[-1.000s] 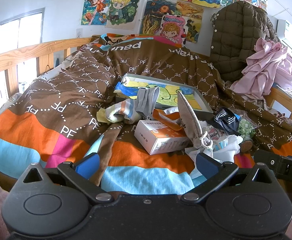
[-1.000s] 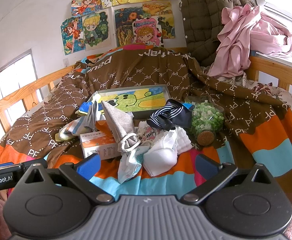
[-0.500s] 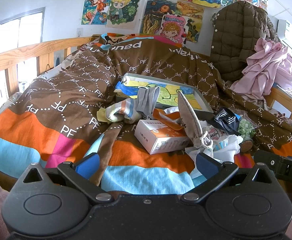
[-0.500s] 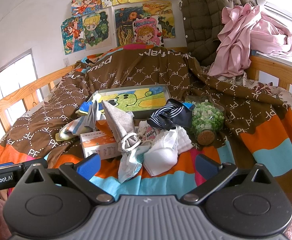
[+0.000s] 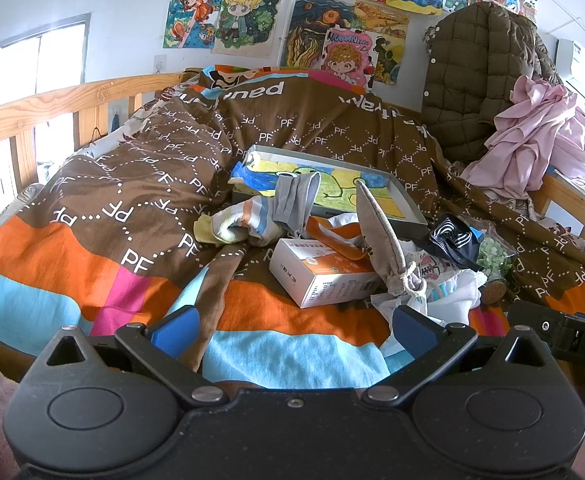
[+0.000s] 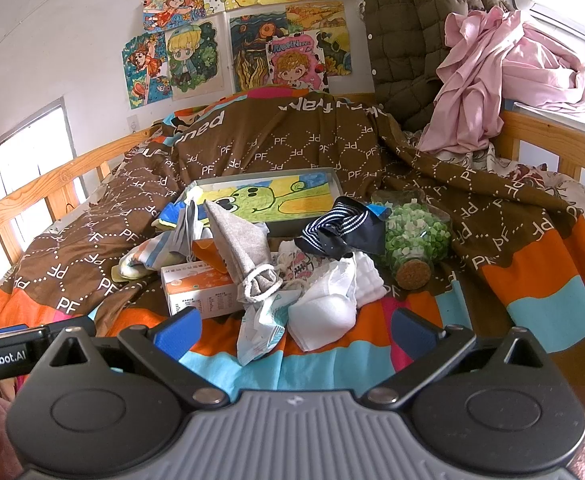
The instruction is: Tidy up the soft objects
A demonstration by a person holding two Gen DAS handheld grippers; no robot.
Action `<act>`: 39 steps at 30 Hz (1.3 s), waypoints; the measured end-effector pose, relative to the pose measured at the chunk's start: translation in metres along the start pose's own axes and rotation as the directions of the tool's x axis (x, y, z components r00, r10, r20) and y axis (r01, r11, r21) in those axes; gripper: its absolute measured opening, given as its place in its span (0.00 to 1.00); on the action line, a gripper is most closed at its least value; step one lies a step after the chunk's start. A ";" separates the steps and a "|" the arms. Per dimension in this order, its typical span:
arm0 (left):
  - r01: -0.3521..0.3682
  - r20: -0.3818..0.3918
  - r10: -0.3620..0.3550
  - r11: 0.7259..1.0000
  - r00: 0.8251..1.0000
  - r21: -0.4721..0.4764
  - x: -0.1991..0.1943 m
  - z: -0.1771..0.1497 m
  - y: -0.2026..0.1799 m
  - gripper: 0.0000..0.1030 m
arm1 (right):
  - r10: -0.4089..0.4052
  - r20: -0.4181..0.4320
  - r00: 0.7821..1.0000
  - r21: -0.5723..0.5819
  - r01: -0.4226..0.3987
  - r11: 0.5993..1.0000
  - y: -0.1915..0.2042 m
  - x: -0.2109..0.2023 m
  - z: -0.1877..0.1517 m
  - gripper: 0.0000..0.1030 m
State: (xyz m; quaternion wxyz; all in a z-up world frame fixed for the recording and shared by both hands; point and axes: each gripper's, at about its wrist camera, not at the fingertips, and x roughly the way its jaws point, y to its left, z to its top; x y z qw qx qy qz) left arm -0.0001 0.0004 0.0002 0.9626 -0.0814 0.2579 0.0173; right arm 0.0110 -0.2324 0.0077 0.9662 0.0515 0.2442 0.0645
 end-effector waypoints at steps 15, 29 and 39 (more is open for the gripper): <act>0.000 -0.001 0.000 1.000 1.000 0.000 0.000 0.000 0.000 0.99 | 0.001 -0.001 1.000 0.001 -0.001 1.000 0.000 0.000 0.000 1.00; 0.001 -0.002 -0.001 1.000 1.000 -0.002 0.000 0.000 0.000 0.99 | 0.000 -0.001 1.000 0.002 0.000 1.000 -0.002 0.001 0.001 1.00; 0.024 -0.010 -0.024 1.000 1.000 0.000 -0.002 0.000 -0.001 0.99 | -0.015 0.007 1.000 0.028 0.015 0.999 -0.008 -0.003 0.005 1.00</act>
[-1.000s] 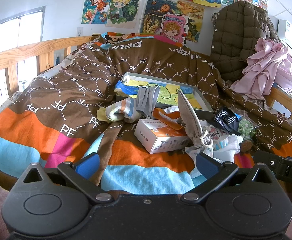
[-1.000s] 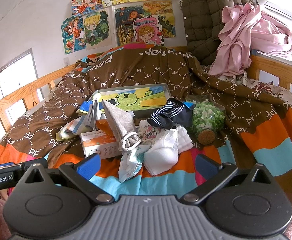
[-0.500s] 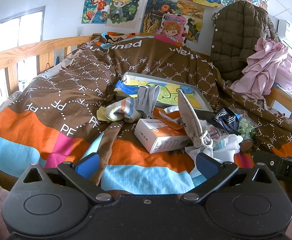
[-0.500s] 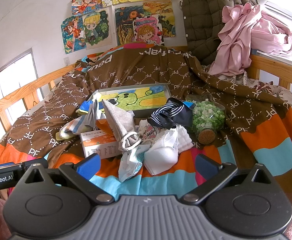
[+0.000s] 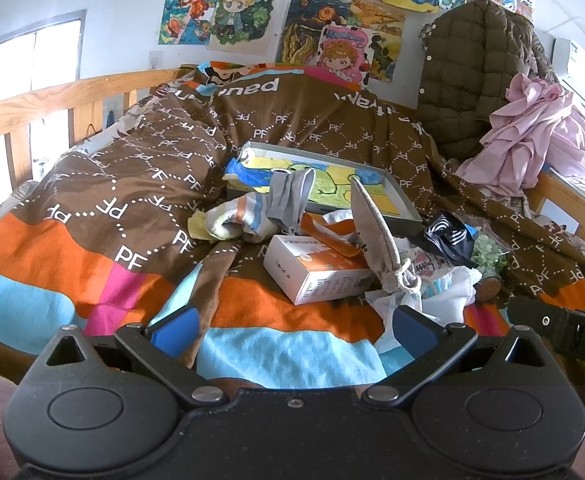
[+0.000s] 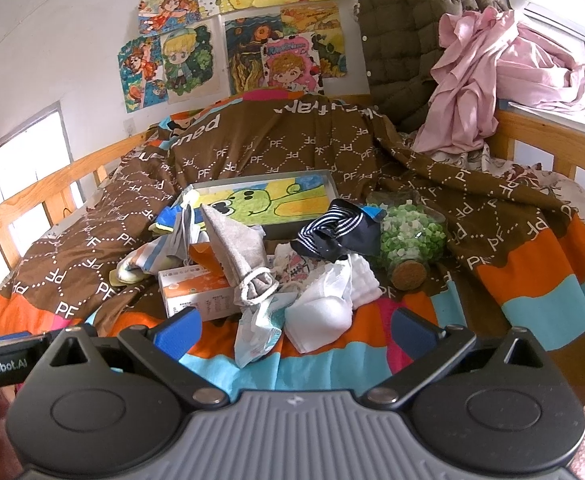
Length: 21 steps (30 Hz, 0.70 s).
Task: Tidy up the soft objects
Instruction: 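Reach the left gripper to the white plastic bag and close on it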
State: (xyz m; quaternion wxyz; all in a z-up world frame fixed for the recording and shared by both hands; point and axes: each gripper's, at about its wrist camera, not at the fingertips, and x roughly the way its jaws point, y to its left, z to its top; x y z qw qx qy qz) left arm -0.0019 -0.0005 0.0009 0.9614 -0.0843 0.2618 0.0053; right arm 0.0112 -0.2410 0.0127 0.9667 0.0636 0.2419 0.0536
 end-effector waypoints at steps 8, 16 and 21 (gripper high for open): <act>0.097 -0.055 -0.096 0.995 0.994 0.016 0.009 0.002 -0.003 0.99 | 0.053 -0.110 0.992 -0.041 -0.058 0.997 0.000 0.011 0.010 1.00; 0.214 -0.150 -0.194 0.967 0.969 0.136 0.031 0.021 -0.019 0.99 | 0.033 -0.126 0.991 -0.199 -0.058 0.978 0.002 0.034 0.041 1.00; 0.314 -0.184 -0.278 0.926 0.943 0.209 0.048 0.034 -0.024 0.99 | 0.032 -0.185 0.982 -0.147 -0.060 0.987 -0.015 0.060 0.056 1.00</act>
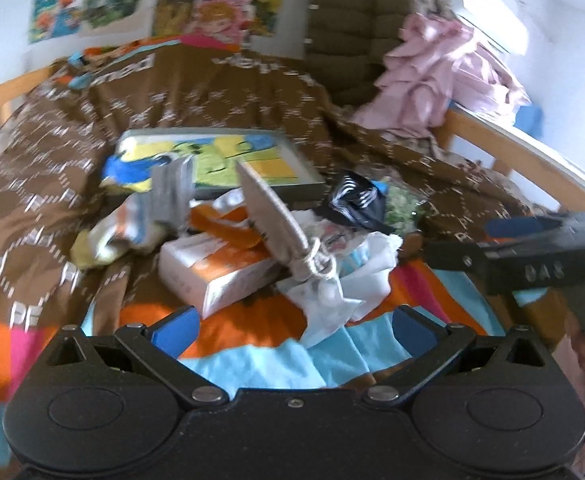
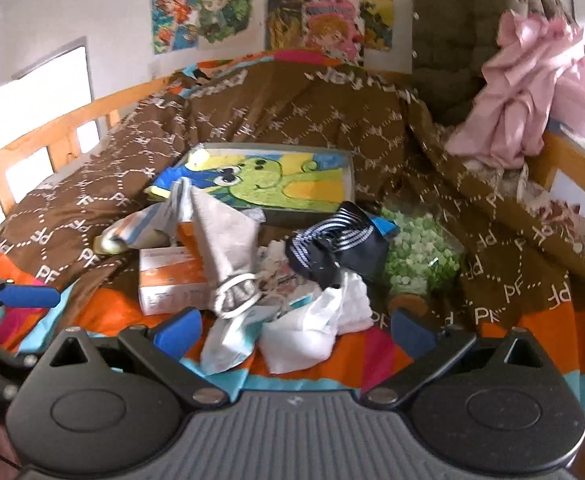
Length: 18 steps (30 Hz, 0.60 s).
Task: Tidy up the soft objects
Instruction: 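Reach the left gripper to the white plastic bag and close on it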
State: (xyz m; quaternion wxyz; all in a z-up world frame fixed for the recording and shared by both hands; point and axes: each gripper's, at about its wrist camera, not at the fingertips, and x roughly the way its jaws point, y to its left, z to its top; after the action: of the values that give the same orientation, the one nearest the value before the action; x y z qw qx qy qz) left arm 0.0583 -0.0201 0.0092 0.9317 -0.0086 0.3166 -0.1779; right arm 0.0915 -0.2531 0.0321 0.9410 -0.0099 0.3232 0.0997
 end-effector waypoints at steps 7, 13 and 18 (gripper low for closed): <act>0.076 -0.050 -0.070 0.987 0.996 0.143 0.043 0.018 -0.010 0.99 | 0.067 -0.089 0.994 0.119 -0.056 0.991 -0.025 0.042 0.008 1.00; 0.151 -0.092 -0.151 0.988 0.984 -0.009 0.087 0.025 0.005 0.98 | 0.166 -0.150 0.975 0.305 -0.114 0.946 -0.053 0.080 0.002 0.97; 0.185 -0.143 -0.192 0.981 0.971 -0.063 0.117 0.018 0.010 0.96 | 0.208 -0.173 0.963 0.397 -0.126 0.909 -0.063 0.099 0.000 0.94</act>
State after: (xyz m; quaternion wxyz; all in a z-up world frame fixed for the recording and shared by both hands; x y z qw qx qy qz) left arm 0.1585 -0.0523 -0.0462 0.8839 -0.0481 0.3871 -0.2579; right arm 0.1803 -0.2969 -0.0312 0.8730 0.1911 0.4341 0.1137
